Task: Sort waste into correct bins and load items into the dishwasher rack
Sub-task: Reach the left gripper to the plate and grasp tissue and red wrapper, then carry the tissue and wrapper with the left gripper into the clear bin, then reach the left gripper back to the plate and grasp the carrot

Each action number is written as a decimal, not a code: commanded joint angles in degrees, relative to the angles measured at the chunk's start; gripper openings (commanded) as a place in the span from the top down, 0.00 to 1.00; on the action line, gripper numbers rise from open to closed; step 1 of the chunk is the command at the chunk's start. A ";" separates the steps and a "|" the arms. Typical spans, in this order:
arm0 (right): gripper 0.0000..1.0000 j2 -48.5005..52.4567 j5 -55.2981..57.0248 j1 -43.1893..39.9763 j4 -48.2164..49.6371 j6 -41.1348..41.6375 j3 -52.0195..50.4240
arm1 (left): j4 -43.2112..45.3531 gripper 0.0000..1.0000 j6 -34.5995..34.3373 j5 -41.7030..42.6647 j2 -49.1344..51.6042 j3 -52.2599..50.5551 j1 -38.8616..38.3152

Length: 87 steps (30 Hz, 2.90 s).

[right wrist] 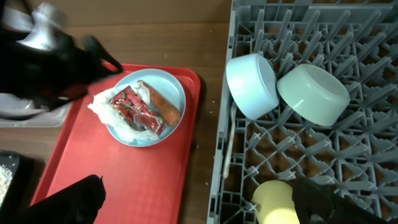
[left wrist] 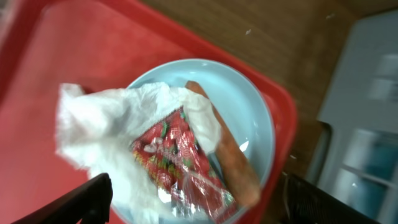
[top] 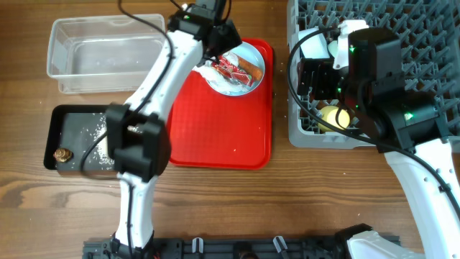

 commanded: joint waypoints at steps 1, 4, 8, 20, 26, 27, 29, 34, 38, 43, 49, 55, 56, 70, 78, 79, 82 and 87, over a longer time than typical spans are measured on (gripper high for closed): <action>0.00 0.15 0.72 -0.13 -0.48 1.25 0.13 | -0.59 0.12 -1.42 1.95 6.86 1.60 -0.57; 0.00 0.15 0.72 -0.13 -0.85 1.27 0.13 | -0.94 0.12 -2.49 1.90 8.92 1.57 -0.66; 0.00 0.15 0.74 -0.13 -1.03 1.27 0.13 | -0.85 0.15 -2.45 1.77 10.01 1.53 -1.29; 0.00 0.15 0.28 -0.13 -1.81 1.25 0.13 | -0.70 0.89 -2.45 -0.44 17.38 1.53 -3.41; 0.01 0.15 -0.13 -0.13 -1.90 1.14 0.13 | -1.64 0.96 -1.97 1.90 13.07 1.66 -2.03; 0.00 0.15 -0.13 -0.13 -1.90 1.14 0.13 | -1.99 0.96 -1.73 2.89 11.32 1.66 -1.46; 0.00 0.15 -0.11 -0.13 -1.77 1.11 0.13 | -2.36 0.96 -0.90 4.35 7.34 1.66 -0.26; 0.00 0.15 -0.11 -0.13 -1.77 1.09 0.13 | -3.85 0.96 -0.68 4.33 -1.40 1.64 2.80; 0.00 0.15 -0.11 -0.13 -1.75 1.11 0.13 | -5.05 0.96 0.90 4.31 -7.34 1.66 6.14; 0.00 0.17 -0.11 -0.13 -1.75 1.22 0.13 | -7.28 0.96 2.38 4.09 -12.17 1.64 13.46; 0.00 0.92 -0.22 -0.13 -1.09 1.42 0.13 | -9.38 0.96 5.38 -0.28 -12.92 1.64 25.99; 0.00 1.99 -1.09 -0.13 -0.74 1.77 0.13 | -8.35 0.81 5.31 -7.41 -11.15 0.28 28.28; 0.00 1.97 -1.22 -0.13 -0.68 2.01 0.13 | -7.69 0.41 5.31 -7.56 -10.14 0.09 28.26; 0.00 1.99 -1.20 -0.13 -0.79 1.92 0.13 | -3.23 0.01 16.09 6.08 -8.96 0.22 14.91; 0.00 1.99 -1.22 -0.13 -3.26 1.92 0.13 | 4.28 0.15 -3.69 -3.15 2.21 0.22 -5.29; 0.00 1.99 -1.22 -0.13 -3.45 1.95 0.13 | 5.11 0.17 -4.61 -2.75 3.85 0.22 -5.42; 0.00 1.99 -1.22 -0.13 -4.13 1.95 0.11 | 8.85 0.18 -5.46 -1.44 7.85 0.22 -5.38; 0.00 1.99 -1.20 -0.13 -5.90 1.90 0.07 | 16.39 0.15 -5.44 1.31 12.39 0.22 -5.38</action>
